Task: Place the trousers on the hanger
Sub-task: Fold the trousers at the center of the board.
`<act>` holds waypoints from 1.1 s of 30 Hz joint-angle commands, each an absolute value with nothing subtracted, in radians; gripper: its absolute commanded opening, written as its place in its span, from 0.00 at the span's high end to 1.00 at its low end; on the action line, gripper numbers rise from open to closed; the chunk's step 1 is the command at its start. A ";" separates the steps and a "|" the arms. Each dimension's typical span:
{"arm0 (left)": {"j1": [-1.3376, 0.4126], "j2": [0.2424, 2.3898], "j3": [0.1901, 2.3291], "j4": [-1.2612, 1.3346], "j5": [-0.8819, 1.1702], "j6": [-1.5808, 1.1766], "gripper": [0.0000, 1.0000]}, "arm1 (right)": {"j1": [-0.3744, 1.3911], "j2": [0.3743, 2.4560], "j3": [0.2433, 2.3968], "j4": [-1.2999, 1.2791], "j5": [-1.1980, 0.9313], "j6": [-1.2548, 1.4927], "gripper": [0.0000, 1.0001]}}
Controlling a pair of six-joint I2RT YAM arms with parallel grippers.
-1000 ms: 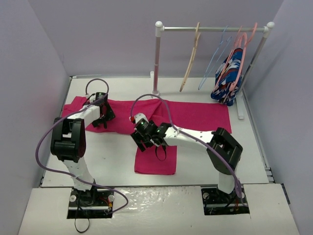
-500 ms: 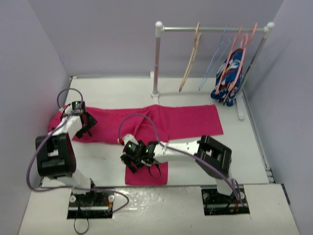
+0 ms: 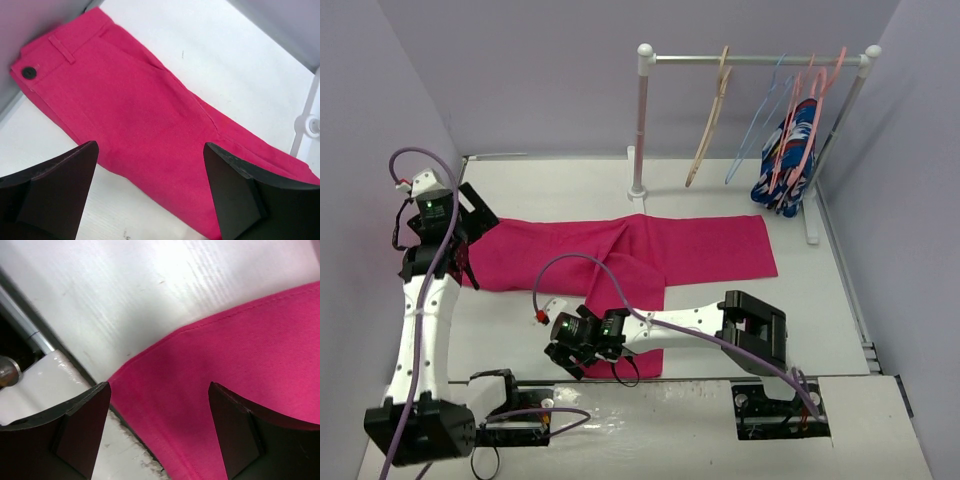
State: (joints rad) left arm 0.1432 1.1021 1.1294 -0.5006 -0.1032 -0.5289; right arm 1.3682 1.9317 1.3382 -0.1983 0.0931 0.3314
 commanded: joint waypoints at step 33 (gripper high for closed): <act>0.150 0.882 0.945 -0.462 -0.034 -0.367 0.16 | 0.972 1.669 1.340 -0.468 0.375 0.307 1.00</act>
